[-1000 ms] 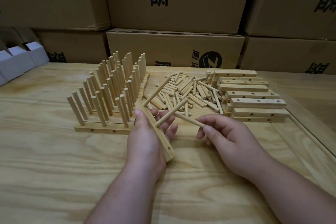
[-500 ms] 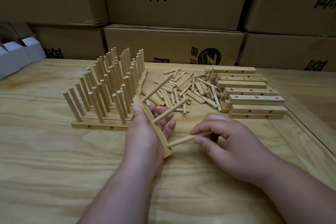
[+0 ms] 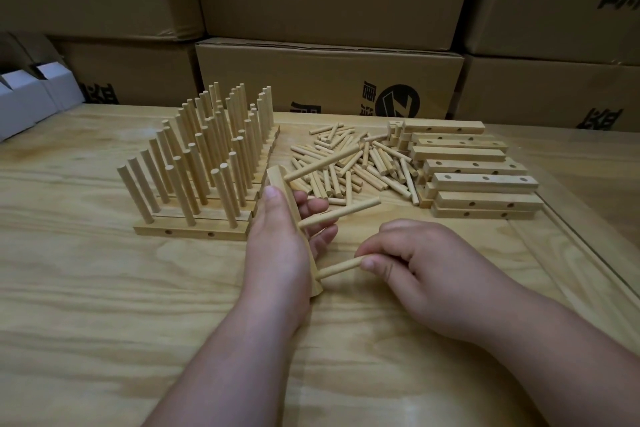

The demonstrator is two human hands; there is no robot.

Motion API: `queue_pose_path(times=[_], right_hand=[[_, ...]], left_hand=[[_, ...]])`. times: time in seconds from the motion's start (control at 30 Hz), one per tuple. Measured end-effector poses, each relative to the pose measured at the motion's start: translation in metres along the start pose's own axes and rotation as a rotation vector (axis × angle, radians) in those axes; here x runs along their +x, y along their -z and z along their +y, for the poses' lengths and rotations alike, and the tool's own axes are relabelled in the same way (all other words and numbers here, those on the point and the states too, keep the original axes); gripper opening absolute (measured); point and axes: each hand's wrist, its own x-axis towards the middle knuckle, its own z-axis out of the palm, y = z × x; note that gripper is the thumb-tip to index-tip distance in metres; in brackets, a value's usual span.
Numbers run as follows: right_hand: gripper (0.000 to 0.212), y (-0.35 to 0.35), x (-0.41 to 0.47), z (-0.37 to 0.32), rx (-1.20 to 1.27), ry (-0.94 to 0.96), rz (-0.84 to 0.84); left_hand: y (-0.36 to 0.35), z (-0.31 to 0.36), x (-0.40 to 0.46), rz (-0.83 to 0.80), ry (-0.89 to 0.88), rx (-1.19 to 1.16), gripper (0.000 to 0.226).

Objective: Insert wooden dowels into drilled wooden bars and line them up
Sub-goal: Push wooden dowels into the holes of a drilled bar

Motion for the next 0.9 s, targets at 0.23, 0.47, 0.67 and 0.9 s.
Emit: queue_pose_path(times=[0.23, 0.47, 0.67, 0.9], right_hand=[[0.018, -0.002, 0.000, 0.002, 0.089, -0.204, -0.066], [0.013, 0.000, 0.003, 0.002, 0.199, -0.291, -0.029], [0.011, 0.004, 0.005, 0.005, 0.482, -0.373, 0.128], [0.012, 0.020, 0.010, 0.022, 0.786, -0.476, 0.571]], left_hand=[[-0.002, -0.003, -0.003, -0.037, -0.051, 0.059, 0.051], [-0.001, -0.002, -0.005, -0.056, -0.042, 0.005, 0.051], [0.001, 0.001, -0.007, -0.114, -0.029, -0.036, 0.037], [0.004, -0.003, -0.007, -0.239, -0.044, 0.156, 0.020]])
